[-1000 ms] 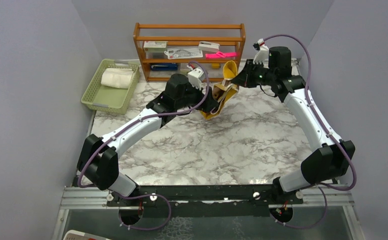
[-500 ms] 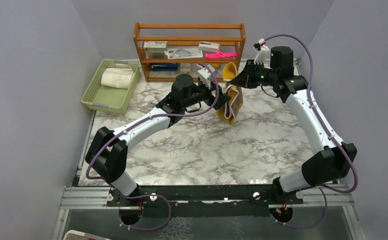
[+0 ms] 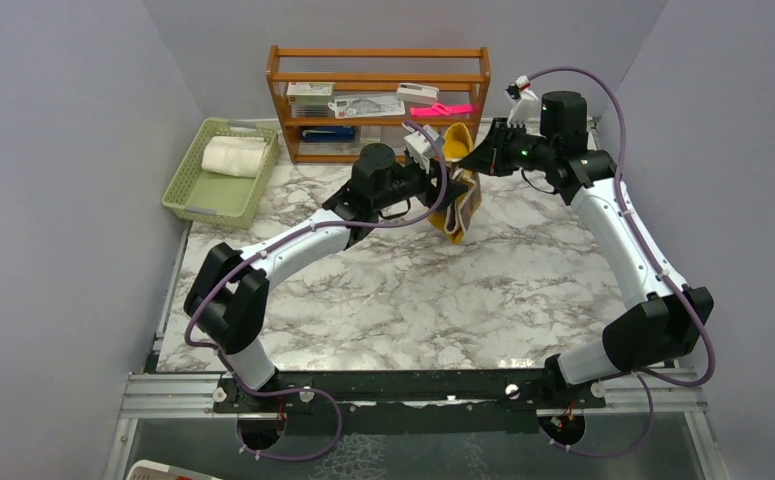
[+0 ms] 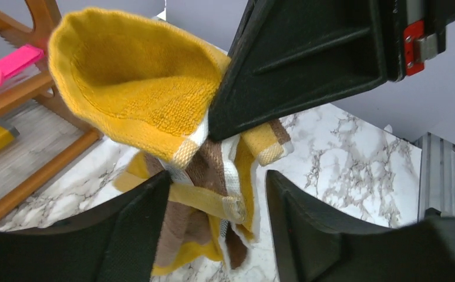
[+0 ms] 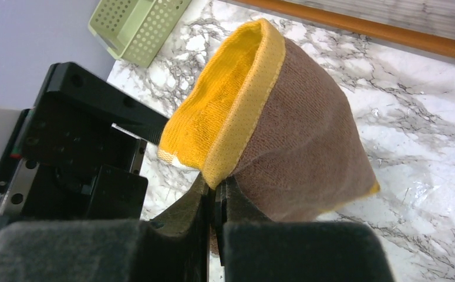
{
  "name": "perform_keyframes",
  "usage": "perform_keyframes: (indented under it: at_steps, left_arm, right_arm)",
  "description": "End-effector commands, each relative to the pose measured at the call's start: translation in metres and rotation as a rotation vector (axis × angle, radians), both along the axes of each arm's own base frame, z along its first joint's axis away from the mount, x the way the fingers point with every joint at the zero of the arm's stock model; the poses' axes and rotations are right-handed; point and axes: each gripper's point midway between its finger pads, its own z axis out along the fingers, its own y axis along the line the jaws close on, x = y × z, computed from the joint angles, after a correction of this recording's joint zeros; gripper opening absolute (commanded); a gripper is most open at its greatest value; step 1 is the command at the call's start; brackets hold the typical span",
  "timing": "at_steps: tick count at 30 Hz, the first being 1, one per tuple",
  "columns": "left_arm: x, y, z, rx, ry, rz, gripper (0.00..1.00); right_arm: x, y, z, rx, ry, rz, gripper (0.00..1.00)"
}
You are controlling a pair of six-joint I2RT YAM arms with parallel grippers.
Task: Roll the towels
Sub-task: Flatten out the towel at the center of the board.
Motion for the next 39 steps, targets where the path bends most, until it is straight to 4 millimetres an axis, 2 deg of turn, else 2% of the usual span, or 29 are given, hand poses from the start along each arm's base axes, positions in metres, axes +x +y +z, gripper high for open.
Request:
perform_keyframes:
  at_steps: [1, 3, 4, 5, 8, 11, 13, 15, 19, 21, 23, 25, 27, 31, 33, 36, 37, 38, 39]
  left_arm:
    - [0.000, -0.008, 0.029, -0.054, -0.091, -0.036, 0.53]
    - [-0.001, -0.008, 0.030, -0.053, -0.097, -0.043, 0.33]
    - [-0.002, -0.007, 0.030, -0.052, -0.100, -0.047, 0.20]
    - [-0.002, -0.006, 0.030, -0.052, -0.101, -0.047, 0.03]
    - [0.000, 0.006, 0.026, -0.044, -0.090, -0.050, 0.00]
    - [0.006, 0.034, 0.020, -0.026, -0.061, -0.023, 0.00]
    - [0.014, 0.067, 0.017, -0.014, -0.040, 0.044, 0.00]
    - [0.026, 0.110, 0.017, 0.002, -0.020, 0.176, 0.00]
    - [0.048, 0.222, 0.003, 0.121, 0.104, 0.606, 0.00]
    - [0.047, 0.279, 0.001, 0.114, 0.165, 0.788, 0.00]
    - [0.038, 0.321, 0.002, 0.079, 0.203, 0.891, 0.00]
    - [0.030, 0.353, 0.001, 0.078, 0.241, 0.975, 0.00]
    - [0.025, 0.378, -0.002, 0.090, 0.275, 1.036, 0.00]
    - [0.024, 0.403, 0.000, 0.064, 0.320, 1.108, 0.00]
    - [0.027, 0.401, 0.001, 0.035, 0.349, 1.084, 0.00]
    - [0.027, 0.387, 0.003, 0.006, 0.391, 1.000, 0.00]
    - [0.025, 0.382, 0.000, 0.003, 0.407, 0.973, 0.00]
    - [0.023, 0.379, -0.008, 0.005, 0.431, 0.956, 0.00]
    - [0.021, 0.374, -0.017, 0.013, 0.457, 0.930, 0.00]
  right_arm:
    - [-0.009, 0.004, 0.015, 0.020, -0.028, 0.034, 0.01]
    - [-0.009, 0.004, 0.013, 0.015, -0.026, 0.036, 0.01]
    - [-0.008, 0.003, 0.012, 0.012, -0.025, 0.034, 0.01]
    - [-0.008, 0.002, 0.012, 0.006, -0.026, 0.033, 0.01]
    - [-0.007, -0.002, 0.016, -0.017, -0.041, 0.017, 0.01]
    - [-0.003, -0.011, 0.026, -0.057, -0.082, -0.021, 0.01]
    - [-0.001, -0.021, 0.032, -0.078, -0.100, -0.061, 0.01]
    - [0.004, -0.037, 0.034, -0.083, -0.099, -0.115, 0.01]
    - [0.009, -0.075, 0.028, -0.042, -0.068, -0.228, 0.01]
    - [0.010, -0.085, 0.023, -0.029, -0.050, -0.268, 0.01]
    - [0.009, -0.090, 0.016, -0.014, -0.036, -0.292, 0.01]
    - [0.011, -0.095, 0.009, -0.017, -0.018, -0.323, 0.01]
    - [0.011, -0.102, 0.002, -0.022, 0.003, -0.354, 0.01]
    - [0.010, -0.108, -0.002, -0.026, 0.004, -0.381, 0.01]
    - [0.005, -0.111, -0.005, -0.034, 0.006, -0.401, 0.01]
    - [-0.013, -0.114, -0.019, -0.020, 0.030, -0.437, 0.02]
    - [-0.021, -0.113, -0.026, -0.006, 0.037, -0.438, 0.06]
    - [-0.030, -0.114, -0.040, -0.006, 0.058, -0.448, 0.17]
    - [-0.038, -0.118, -0.056, -0.016, 0.088, -0.476, 0.35]
